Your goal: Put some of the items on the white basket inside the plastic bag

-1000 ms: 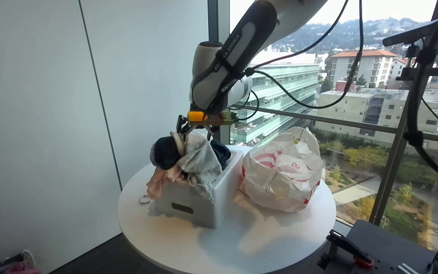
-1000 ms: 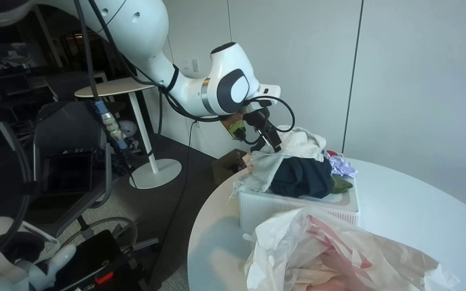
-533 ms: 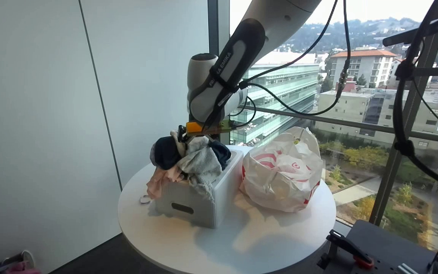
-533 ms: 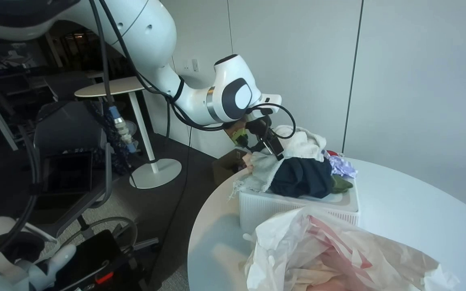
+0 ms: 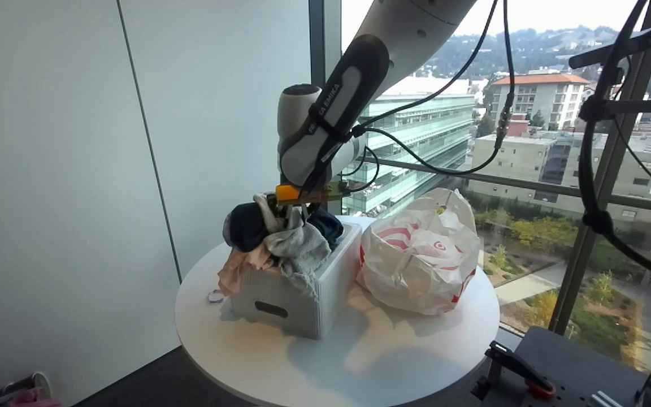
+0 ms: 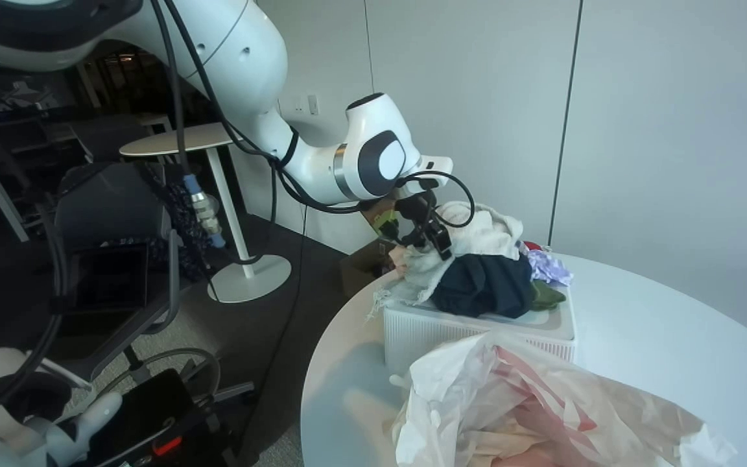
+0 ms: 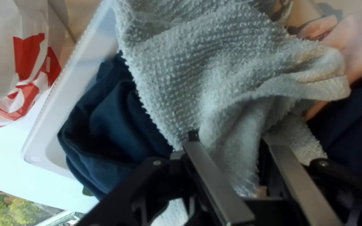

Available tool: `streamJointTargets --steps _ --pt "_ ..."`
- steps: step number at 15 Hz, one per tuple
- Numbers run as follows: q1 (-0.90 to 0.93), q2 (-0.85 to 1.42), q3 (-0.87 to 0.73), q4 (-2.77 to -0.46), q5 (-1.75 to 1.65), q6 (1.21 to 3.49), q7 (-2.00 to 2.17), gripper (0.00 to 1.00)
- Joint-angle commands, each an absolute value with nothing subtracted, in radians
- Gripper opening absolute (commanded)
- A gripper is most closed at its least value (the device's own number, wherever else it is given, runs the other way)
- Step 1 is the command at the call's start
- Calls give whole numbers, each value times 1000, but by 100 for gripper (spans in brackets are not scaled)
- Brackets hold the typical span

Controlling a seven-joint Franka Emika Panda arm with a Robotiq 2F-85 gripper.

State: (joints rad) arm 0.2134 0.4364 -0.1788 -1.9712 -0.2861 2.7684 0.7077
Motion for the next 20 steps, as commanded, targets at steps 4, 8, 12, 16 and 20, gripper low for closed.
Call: streamJointTargets --steps 4,8,12,16,20 --pt "226 369 -191 -2001 -244 2732 712 2" --pt "249 235 -204 -2059 -293 2677 748 8" --pt "242 58 -196 -2128 -436 2603 889 9" --pt "147 -163 -125 -2243 -669 2495 1186 8" --pt "113 -397 -129 -2397 -773 2402 1402 8"
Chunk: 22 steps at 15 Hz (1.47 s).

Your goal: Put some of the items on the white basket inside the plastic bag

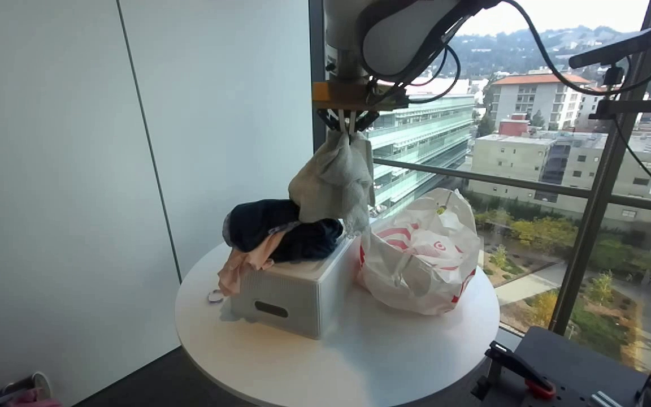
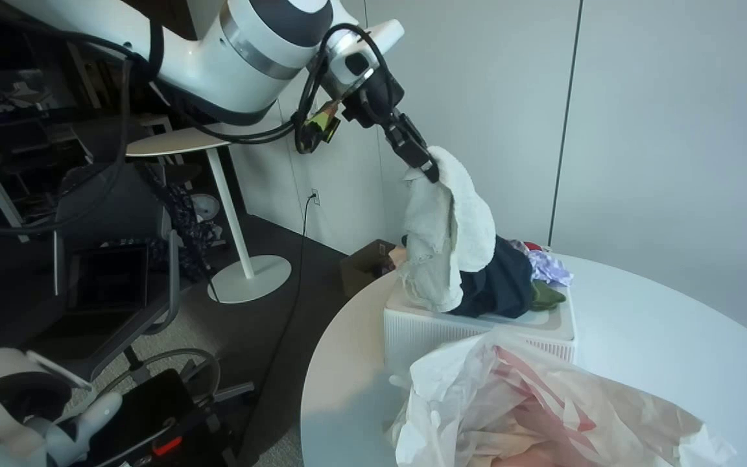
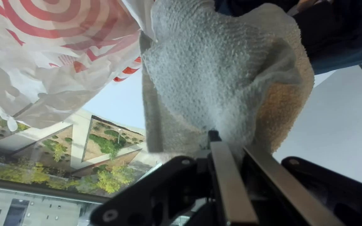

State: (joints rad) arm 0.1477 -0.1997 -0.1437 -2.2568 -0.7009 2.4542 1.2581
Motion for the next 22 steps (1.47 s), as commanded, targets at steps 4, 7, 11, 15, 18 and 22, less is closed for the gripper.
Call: streamJointTargets --steps 4,7,11,15,18,22 --pt "-64 -619 -19 -2540 -749 2338 1507 8" --pt "-174 -744 11 -2598 -759 2311 1559 8" --pt "-323 -733 48 -2591 -890 2344 1658 7" --pt "-347 -630 41 -2561 -1018 2338 1735 7" --pt "-304 -522 27 -2536 -1079 2353 1774 7" --pt "-260 -373 15 -2473 -1183 2362 1807 7"
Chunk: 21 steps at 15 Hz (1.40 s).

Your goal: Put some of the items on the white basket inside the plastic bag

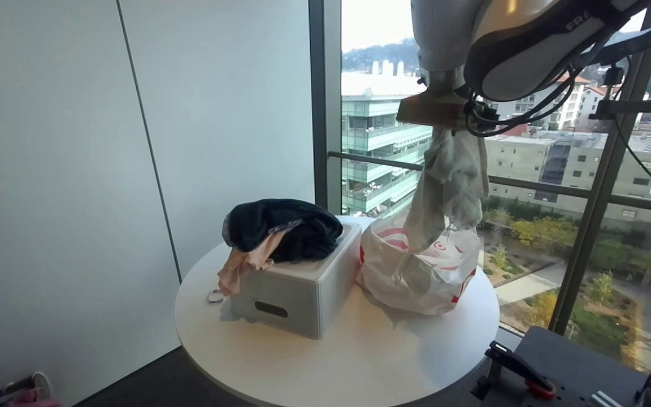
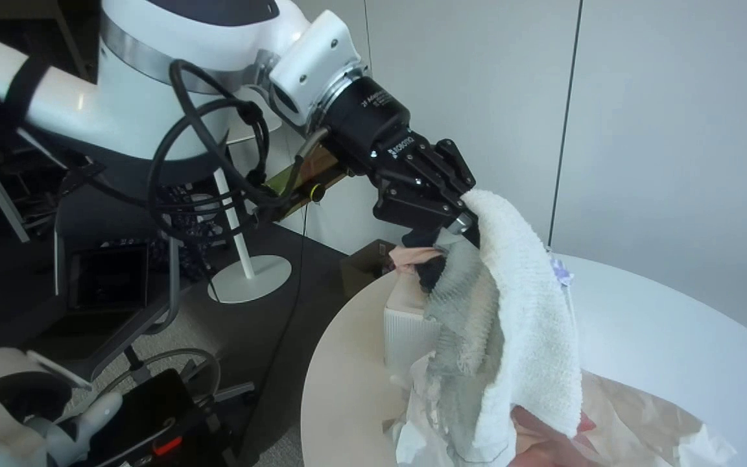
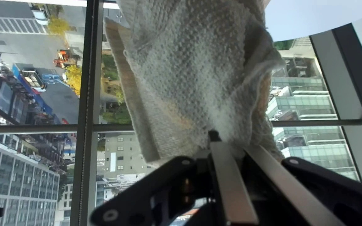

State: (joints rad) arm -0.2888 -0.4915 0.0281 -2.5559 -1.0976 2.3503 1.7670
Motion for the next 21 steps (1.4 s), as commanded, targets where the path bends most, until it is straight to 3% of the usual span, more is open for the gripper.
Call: streamJointTargets --steps 1,9,21 --pt "-250 -333 4 -2456 -1213 2363 1809 7" --pt "-208 -54 -112 -2387 -1260 2528 1804 7" --pt "-247 219 -117 -2362 -1157 2764 1779 7"
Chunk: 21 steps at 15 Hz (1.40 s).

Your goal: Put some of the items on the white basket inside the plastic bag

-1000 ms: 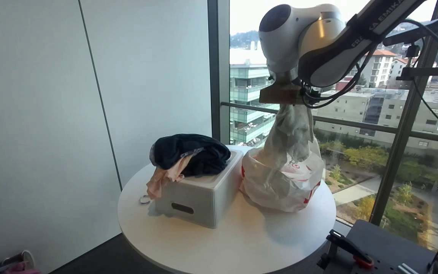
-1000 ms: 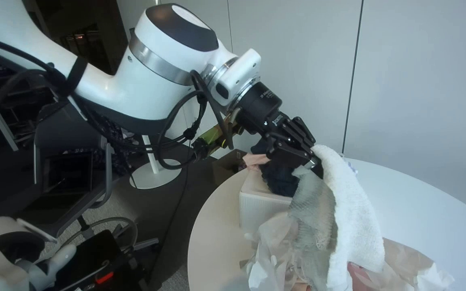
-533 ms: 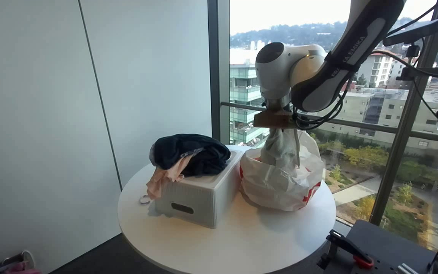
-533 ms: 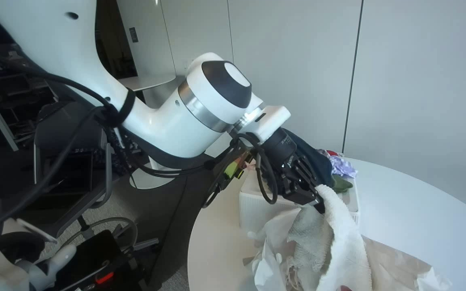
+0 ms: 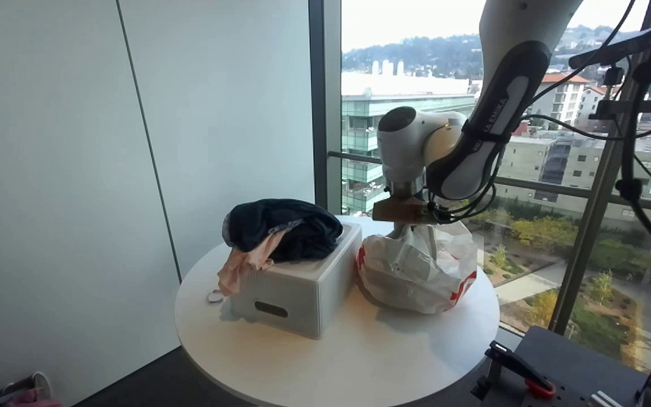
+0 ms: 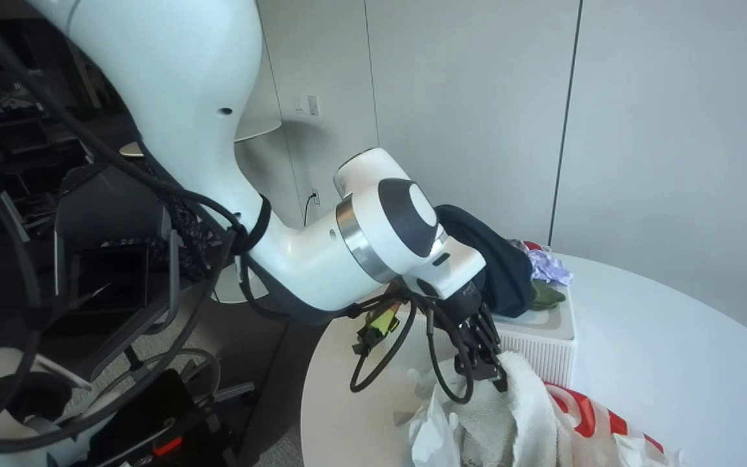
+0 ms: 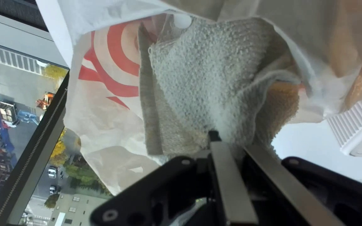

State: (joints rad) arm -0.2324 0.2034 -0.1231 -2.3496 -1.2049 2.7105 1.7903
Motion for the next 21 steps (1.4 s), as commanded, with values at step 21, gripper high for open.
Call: streamJointTargets --steps 21 --pt "-178 74 -118 -2487 -688 2594 1357 7"
